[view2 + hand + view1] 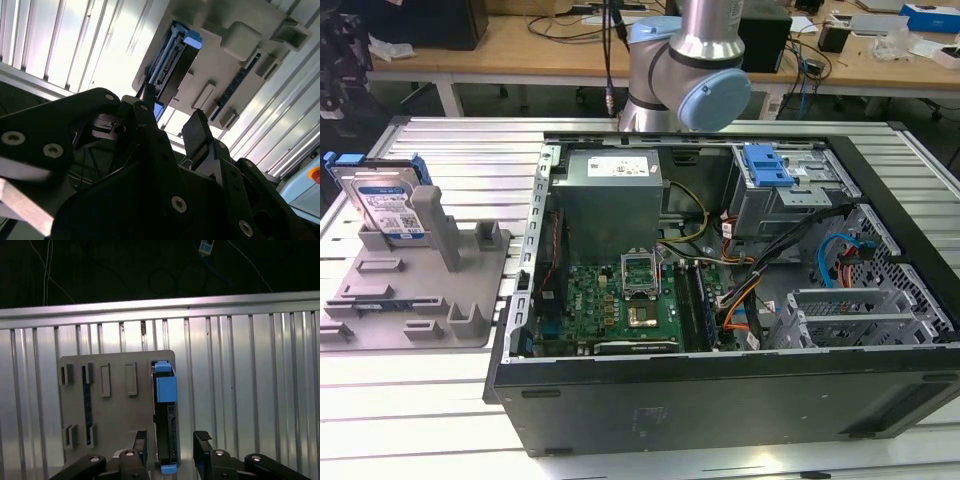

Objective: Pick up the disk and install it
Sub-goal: 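Pick up the disk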

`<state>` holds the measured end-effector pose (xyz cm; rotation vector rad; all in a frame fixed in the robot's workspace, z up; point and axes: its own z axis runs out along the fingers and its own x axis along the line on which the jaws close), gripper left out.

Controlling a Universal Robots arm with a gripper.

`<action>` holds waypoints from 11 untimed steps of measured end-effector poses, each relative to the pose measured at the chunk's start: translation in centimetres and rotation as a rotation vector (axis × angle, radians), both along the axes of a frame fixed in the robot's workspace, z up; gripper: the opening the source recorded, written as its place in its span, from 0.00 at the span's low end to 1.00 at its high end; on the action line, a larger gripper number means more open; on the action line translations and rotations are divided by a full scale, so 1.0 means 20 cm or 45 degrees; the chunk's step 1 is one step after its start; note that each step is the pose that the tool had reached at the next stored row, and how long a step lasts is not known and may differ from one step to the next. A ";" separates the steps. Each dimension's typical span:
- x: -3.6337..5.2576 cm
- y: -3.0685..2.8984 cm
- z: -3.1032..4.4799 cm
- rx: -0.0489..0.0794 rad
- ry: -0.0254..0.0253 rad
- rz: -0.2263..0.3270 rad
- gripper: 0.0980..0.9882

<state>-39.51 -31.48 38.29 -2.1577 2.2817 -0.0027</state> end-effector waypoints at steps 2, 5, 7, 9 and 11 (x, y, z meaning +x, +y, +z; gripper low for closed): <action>-0.027 0.000 -0.002 0.000 0.0000 0.016 0.45; -0.057 0.000 -0.005 0.001 0.0000 0.033 0.45; -0.102 0.001 -0.009 0.002 0.0001 0.040 0.45; -0.109 0.002 -0.012 0.002 -0.0001 0.040 0.45; -0.109 0.005 -0.014 0.003 -0.0001 0.038 0.45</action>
